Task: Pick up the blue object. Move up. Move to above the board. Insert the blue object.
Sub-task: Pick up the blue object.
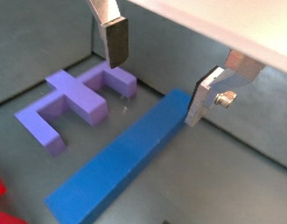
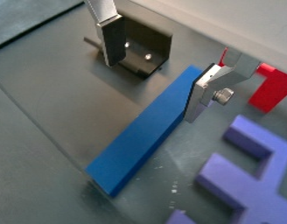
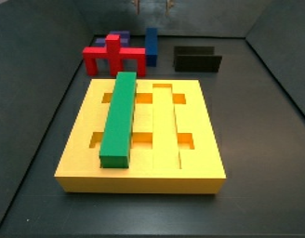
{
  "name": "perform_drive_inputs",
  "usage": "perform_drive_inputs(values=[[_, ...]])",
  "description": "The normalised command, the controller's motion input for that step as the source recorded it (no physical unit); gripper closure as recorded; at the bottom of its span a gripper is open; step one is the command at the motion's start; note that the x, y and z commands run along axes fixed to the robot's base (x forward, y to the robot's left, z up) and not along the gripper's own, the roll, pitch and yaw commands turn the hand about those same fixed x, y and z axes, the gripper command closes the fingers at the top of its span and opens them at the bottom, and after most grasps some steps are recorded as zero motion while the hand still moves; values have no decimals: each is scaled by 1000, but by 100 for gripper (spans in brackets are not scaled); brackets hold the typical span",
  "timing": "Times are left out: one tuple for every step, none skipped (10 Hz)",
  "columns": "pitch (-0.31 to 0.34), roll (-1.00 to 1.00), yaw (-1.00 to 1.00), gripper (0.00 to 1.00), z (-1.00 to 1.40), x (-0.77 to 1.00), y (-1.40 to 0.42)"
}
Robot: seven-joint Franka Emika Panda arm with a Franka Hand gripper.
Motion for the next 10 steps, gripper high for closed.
perform_drive_inputs(values=[[-201, -46, -6, 0, -737, -157, -414], [-191, -46, 0, 0, -620, -146, -480], [-149, -84, 0, 0, -829, 0, -20], [-123, -189, 60, 0, -720, 160, 0], [-106, -200, 17, 0, -740, 340, 40], [-60, -206, 0, 0, -706, 266, 180], [-83, -130, 0, 0, -431, -26, 49], [-84, -94, 0, 0, -411, -149, 0], [-57, -47, 0, 0, -337, -234, 0], [0, -19, 0, 0, -9, 0, 3]])
